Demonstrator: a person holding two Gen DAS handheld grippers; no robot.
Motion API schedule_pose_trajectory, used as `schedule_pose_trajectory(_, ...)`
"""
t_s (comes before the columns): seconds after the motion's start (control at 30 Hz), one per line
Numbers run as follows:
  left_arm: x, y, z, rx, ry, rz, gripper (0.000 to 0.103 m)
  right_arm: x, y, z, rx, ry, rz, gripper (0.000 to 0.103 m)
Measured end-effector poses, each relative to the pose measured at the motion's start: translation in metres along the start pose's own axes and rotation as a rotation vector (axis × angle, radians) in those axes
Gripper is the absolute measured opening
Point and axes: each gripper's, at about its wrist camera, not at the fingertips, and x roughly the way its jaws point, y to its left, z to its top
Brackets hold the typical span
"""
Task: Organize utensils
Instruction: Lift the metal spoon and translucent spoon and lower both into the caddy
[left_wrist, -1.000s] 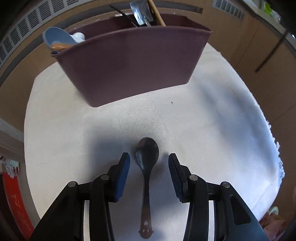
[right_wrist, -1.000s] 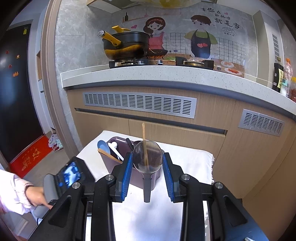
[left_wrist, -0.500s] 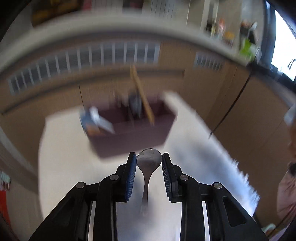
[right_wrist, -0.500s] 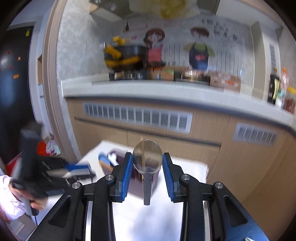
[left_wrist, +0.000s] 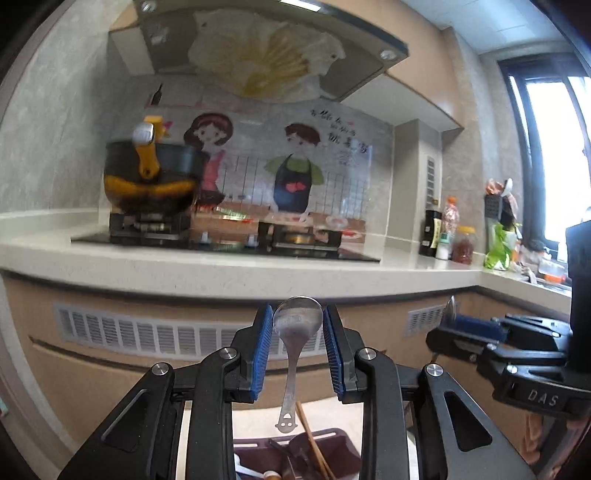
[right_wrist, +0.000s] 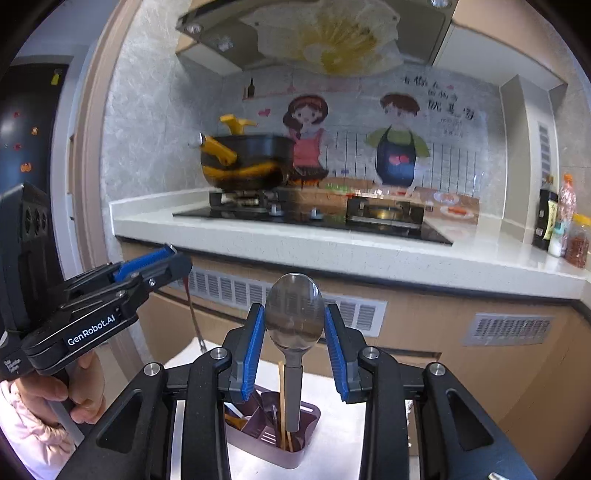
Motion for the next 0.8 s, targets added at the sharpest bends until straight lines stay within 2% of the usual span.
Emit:
schedule_pose_trajectory(0.1,0.014,0.019,-0.028,-0.044,0.063,-0.015,0.029,0.036,-0.008,-0.021,0.027,0.058,0.011,0.03)
schedule_pose_trajectory(0.17,0.028,0.027,-0.049,-0.058,0.108,0.006,0.029,0.061,-0.013,-0.036,0.041,0.1,0.018,0.03)
schedule_pose_trajectory(0.4,0.061,0.042,-0.105,-0.13,0.27,-0.008,0.029,0.14,-0.015,-0.076,0.047,0.235,0.046,0.03)
schedule_pose_trajectory(0.67,0.082,0.039,-0.15,-0.172,0.42,-0.015,0.029,0.225,-0.031,-0.11,0.064,0.375,0.084,0.03)
schedule_pose_trajectory(0.8,0.082,0.039,-0.162,-0.184,0.459,-0.014,0.03,0.275,-0.043,-0.123,0.074,0.429,0.094,0.03)
